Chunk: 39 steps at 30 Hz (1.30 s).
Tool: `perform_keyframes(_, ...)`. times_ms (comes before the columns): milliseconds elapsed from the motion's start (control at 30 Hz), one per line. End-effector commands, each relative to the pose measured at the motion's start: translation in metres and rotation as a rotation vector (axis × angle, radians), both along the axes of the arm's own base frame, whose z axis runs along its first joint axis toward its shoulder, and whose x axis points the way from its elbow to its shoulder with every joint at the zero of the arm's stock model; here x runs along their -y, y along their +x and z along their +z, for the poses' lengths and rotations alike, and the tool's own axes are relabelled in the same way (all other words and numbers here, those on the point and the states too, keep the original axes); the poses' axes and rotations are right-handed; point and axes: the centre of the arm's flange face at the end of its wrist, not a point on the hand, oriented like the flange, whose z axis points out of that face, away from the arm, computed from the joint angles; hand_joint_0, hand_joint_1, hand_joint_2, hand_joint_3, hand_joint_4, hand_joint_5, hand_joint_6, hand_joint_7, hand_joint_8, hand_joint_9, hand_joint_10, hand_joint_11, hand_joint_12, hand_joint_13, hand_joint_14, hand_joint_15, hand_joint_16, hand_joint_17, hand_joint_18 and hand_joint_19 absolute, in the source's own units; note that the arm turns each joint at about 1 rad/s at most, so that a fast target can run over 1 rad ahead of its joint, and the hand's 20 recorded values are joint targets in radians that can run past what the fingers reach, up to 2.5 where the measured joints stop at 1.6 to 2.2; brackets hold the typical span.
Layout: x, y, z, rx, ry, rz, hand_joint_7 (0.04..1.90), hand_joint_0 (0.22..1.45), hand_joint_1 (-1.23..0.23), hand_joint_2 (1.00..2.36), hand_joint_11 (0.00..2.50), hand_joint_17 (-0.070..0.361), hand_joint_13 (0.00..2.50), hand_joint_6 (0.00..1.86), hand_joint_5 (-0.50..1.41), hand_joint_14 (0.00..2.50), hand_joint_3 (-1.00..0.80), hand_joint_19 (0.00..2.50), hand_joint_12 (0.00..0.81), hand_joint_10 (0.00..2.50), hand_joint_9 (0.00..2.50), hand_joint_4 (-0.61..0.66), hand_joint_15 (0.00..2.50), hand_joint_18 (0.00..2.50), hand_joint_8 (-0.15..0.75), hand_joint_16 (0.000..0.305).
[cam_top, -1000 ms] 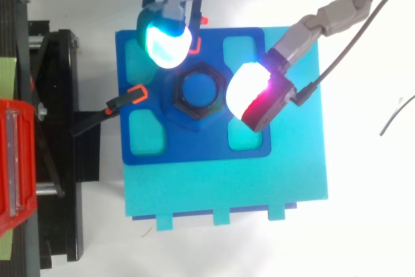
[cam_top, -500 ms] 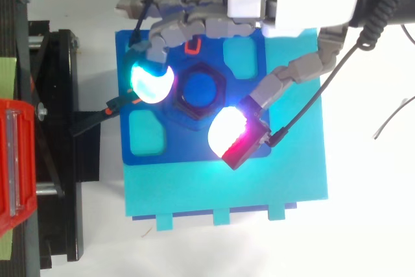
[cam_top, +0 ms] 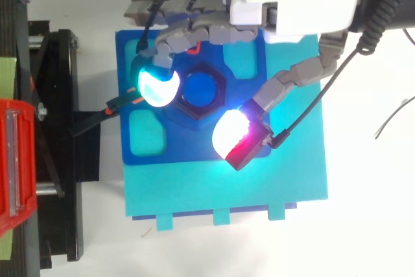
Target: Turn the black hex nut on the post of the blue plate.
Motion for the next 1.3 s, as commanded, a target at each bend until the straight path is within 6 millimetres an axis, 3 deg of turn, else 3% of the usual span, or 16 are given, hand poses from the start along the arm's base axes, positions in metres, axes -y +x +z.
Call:
perform_keyframes(0,0.003,-0.001,0.0,-0.003,0.001,-0.001,0.9,0.43,-0.61,1.0,0.0,0.101,0.0,0.5,-0.25,0.0,-0.5,0.0,0.34,0.0,0.0,0.15,0.0,0.0,0.223,0.045)
perform_keyframes(933,0.039,-0.014,-0.001,-0.015,0.009,0.016,0.9,0.43,-0.56,1.0,0.0,0.104,0.0,0.5,-0.25,0.0,-0.5,0.0,0.344,0.0,0.0,0.16,0.0,0.0,0.231,0.046)
perform_keyframes(1267,0.042,-0.008,0.02,0.009,0.007,0.019,0.9,0.43,-0.56,1.0,0.0,0.104,0.0,0.5,-0.25,0.0,-0.5,0.0,0.346,0.0,0.0,0.16,0.0,0.0,0.232,0.046)
